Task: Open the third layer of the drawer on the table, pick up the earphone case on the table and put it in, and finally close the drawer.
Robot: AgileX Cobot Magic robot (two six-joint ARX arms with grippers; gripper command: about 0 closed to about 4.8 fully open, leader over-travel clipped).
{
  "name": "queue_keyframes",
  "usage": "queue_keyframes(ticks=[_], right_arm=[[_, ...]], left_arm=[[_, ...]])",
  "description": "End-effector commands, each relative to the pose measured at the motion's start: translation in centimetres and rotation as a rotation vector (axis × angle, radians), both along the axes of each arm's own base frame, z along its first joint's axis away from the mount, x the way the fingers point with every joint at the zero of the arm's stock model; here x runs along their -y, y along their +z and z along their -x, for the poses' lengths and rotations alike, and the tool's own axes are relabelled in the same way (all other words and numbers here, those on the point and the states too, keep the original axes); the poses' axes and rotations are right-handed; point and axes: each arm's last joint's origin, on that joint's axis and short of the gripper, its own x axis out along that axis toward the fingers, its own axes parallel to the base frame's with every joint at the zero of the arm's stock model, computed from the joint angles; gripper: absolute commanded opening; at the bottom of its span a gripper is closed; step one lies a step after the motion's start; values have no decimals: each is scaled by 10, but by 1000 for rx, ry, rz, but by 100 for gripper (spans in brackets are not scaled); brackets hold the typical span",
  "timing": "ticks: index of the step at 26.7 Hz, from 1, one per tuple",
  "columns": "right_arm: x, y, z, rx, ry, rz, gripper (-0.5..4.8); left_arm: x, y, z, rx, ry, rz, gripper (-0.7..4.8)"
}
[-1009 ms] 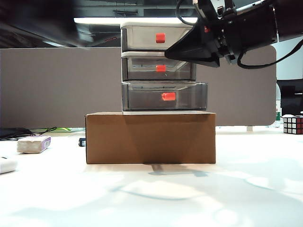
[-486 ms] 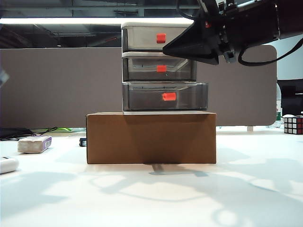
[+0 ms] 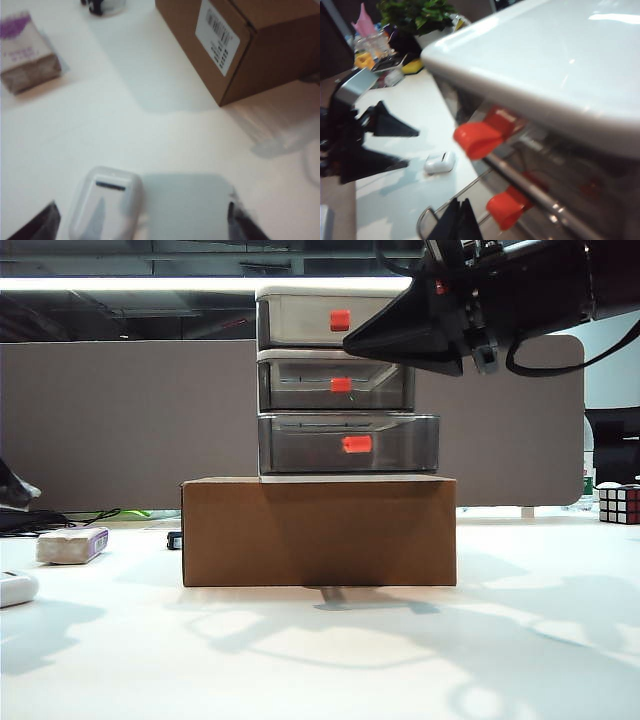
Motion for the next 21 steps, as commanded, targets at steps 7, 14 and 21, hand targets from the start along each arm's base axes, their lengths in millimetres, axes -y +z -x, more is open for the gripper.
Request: queue_keyframes(ticks=[7, 14, 21], right_arm=[[-1, 3, 0, 5, 9, -7, -5], [-1, 1, 0, -15, 20, 0, -5], [-1, 1, 1, -20, 35, 1, -5]], left_arm=[[0, -18, -18, -1, -78, -102, 444], [1, -34, -29, -31, -110, -155, 444], [-1, -46, -35, -65, -104, -214, 444]])
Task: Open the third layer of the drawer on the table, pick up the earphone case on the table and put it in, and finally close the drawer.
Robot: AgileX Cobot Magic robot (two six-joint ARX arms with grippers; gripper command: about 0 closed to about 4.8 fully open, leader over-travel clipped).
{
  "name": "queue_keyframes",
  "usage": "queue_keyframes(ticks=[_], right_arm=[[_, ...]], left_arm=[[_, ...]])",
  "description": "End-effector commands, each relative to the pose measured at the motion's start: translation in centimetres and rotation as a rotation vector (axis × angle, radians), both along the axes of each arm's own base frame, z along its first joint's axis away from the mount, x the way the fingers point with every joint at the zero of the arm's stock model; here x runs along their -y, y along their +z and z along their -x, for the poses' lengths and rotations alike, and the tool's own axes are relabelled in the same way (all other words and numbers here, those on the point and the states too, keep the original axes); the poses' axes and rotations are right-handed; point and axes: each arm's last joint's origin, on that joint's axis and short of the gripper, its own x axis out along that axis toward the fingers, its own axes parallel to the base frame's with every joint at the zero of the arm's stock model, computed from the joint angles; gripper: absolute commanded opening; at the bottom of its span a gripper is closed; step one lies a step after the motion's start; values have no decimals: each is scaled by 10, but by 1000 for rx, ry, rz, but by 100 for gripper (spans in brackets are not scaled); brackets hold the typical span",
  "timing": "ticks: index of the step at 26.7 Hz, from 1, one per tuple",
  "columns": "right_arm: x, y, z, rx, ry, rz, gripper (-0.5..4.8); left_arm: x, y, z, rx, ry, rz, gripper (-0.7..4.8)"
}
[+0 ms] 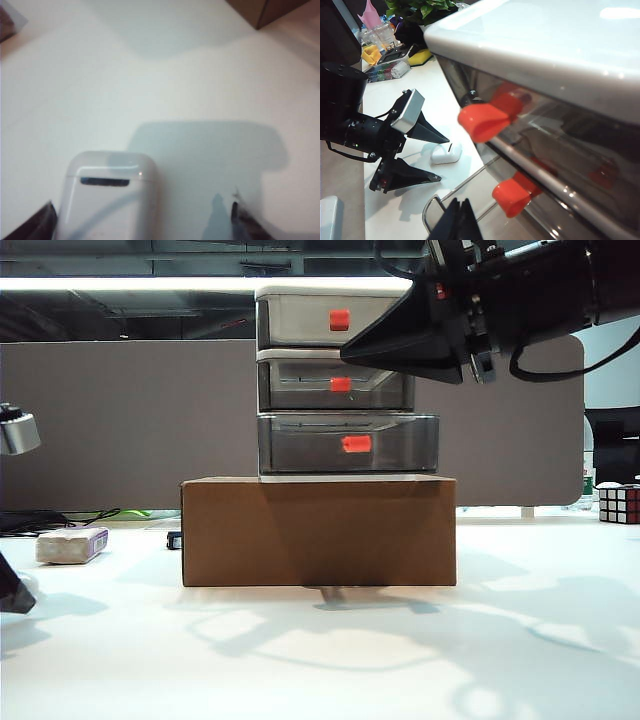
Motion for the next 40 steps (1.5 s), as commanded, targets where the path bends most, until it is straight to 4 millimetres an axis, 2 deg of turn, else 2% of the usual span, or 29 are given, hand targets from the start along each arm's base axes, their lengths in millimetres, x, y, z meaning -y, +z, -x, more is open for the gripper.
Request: queue_keyframes(ticks=[1, 14, 19, 23, 24, 25, 26, 27, 32, 33, 34, 36, 40], right_arm=[[-1, 4, 0, 14, 6, -11, -5], [0, 1, 0, -5, 6, 2, -5], [0, 1, 0, -6, 7, 5, -5], [0, 1, 0, -6, 7, 5, -5], [0, 1, 0, -6, 7, 5, -5], [0, 1, 0, -6, 7, 5, -5], [0, 1, 0, -6, 7, 5, -5], [0, 1, 0, -6, 7, 5, -5], [0, 1, 0, -5, 7, 5, -5], [0, 1, 0, -5, 7, 5, -5], [0, 1, 0, -5, 6, 4, -5], [0, 2, 0, -1, 7, 2, -5], [1, 6, 2, 16, 6, -6, -5]], left_arm=[[-1, -1, -3, 13, 2, -9, 443], [0, -22, -8, -85, -3, 0, 421], [0, -22, -7, -92, -2, 3, 334], [0, -23, -6, -106, -12, 12, 333], [0, -24, -5, -115, -16, 15, 318], [1, -24, -5, -117, -18, 17, 291], [1, -24, -5, -119, -23, 23, 214], [1, -24, -5, -119, -29, 29, 190], [1, -23, -5, -117, -41, 41, 171], [2, -22, -6, -107, -58, 57, 107], [3, -21, -7, -100, -71, 70, 81], [4, -12, -14, -69, -111, 110, 77], [7, 24, -23, 43, -134, 141, 75]])
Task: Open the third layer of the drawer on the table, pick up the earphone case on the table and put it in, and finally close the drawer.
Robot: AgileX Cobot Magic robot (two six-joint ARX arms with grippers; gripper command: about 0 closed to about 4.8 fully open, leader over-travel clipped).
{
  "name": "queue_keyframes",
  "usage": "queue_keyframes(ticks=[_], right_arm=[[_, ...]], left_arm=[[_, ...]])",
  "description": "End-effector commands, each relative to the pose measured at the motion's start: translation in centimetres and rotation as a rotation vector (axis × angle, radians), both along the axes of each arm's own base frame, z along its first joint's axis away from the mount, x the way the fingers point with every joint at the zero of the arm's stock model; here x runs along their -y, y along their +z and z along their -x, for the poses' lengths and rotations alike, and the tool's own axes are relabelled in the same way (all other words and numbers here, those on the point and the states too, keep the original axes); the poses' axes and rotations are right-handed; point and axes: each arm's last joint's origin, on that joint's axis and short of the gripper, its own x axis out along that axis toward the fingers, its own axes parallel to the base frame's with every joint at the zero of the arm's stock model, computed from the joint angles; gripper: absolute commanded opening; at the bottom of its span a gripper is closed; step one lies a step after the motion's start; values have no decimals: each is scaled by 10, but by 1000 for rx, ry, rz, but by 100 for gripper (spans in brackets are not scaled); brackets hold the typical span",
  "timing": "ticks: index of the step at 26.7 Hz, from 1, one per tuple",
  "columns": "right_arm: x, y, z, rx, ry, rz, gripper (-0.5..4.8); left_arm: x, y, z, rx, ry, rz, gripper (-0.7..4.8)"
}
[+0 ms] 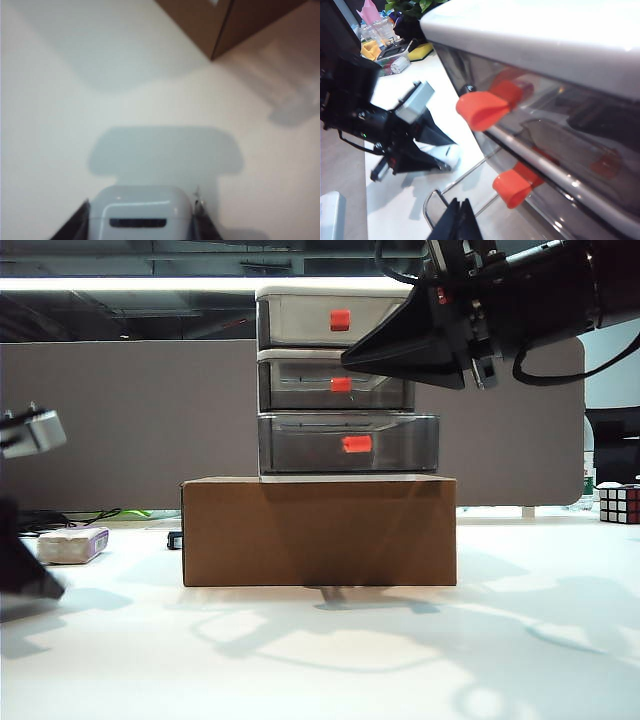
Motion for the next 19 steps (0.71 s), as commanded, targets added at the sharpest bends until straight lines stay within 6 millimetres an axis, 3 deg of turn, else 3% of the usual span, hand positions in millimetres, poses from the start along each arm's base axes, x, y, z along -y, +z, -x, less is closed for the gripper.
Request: queue_keyframes(ticks=[1, 6, 9, 14, 19], right_arm=[[1, 10, 2, 46, 3, -22, -5], [3, 20, 7, 80, -1, -38, -5], [5, 26, 10, 100, -4, -46, -5], [6, 29, 13, 103, -4, -49, -5], [6, 29, 13, 100, 0, -51, -5]], left_arm=[[5, 37, -3, 125, -32, 24, 75], [30, 92, 17, 263, -166, 49, 75], [61, 116, 36, 343, -330, 85, 75], [114, 136, 50, 472, -394, 90, 76], [149, 135, 25, 437, -410, 67, 76]])
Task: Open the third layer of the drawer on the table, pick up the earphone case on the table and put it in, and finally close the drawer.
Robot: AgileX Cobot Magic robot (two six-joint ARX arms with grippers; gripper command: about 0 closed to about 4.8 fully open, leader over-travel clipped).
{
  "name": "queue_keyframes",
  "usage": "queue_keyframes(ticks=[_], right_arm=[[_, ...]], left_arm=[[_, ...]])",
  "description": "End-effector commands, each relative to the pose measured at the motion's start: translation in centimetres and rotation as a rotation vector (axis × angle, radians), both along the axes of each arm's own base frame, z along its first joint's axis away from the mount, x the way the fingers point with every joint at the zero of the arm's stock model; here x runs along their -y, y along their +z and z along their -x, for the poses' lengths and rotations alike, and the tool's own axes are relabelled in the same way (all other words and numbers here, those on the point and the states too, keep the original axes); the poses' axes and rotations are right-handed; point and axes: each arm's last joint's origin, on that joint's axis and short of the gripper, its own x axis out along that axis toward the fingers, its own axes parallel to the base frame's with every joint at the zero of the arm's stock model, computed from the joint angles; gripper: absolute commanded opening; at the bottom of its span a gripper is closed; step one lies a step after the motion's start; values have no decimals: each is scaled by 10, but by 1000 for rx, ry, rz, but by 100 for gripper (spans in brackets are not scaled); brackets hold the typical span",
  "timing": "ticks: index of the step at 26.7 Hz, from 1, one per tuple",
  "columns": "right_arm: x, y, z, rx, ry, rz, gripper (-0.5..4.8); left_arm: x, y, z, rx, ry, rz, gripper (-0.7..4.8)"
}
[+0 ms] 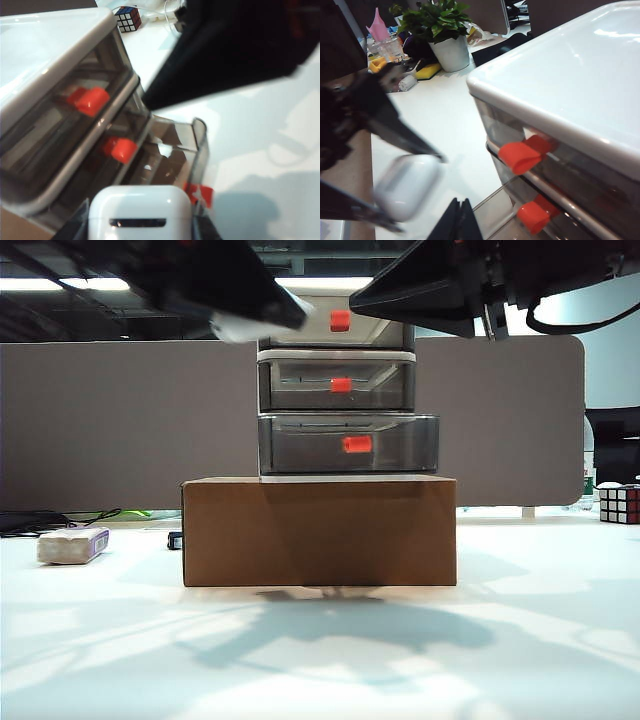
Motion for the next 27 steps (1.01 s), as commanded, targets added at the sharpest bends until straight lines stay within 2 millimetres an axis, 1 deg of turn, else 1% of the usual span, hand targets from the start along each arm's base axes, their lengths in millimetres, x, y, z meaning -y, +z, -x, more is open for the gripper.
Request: queue_keyframes(ticks=[1, 2, 6, 13, 22, 24, 25, 26, 27], right_arm=[[0, 4, 0, 14, 5, -12, -5], [0, 4, 0, 14, 5, -13, -5], [0, 6, 1, 21, 4, -16, -5], [1, 7, 2, 23, 4, -17, -5], [1, 6, 2, 17, 7, -15, -5], [1, 6, 2, 17, 7, -15, -5], [1, 6, 2, 17, 7, -15, -5], [1, 6, 2, 17, 7, -15, -5], [1, 6, 2, 17, 7, -15, -5]], left_arm=[[14, -1, -15, -15, 1, -5, 76], [18, -2, -20, -25, -2, -13, 76], [24, -9, -27, -29, -1, -17, 76], [29, -18, -33, -38, 0, -25, 76], [32, -23, -38, -29, 32, -31, 81], [33, -26, -39, -41, 20, -37, 125], [34, -29, -40, -49, 18, -43, 194], [35, -30, -40, -54, 18, -47, 220], [35, -31, -40, -55, 17, -49, 220]])
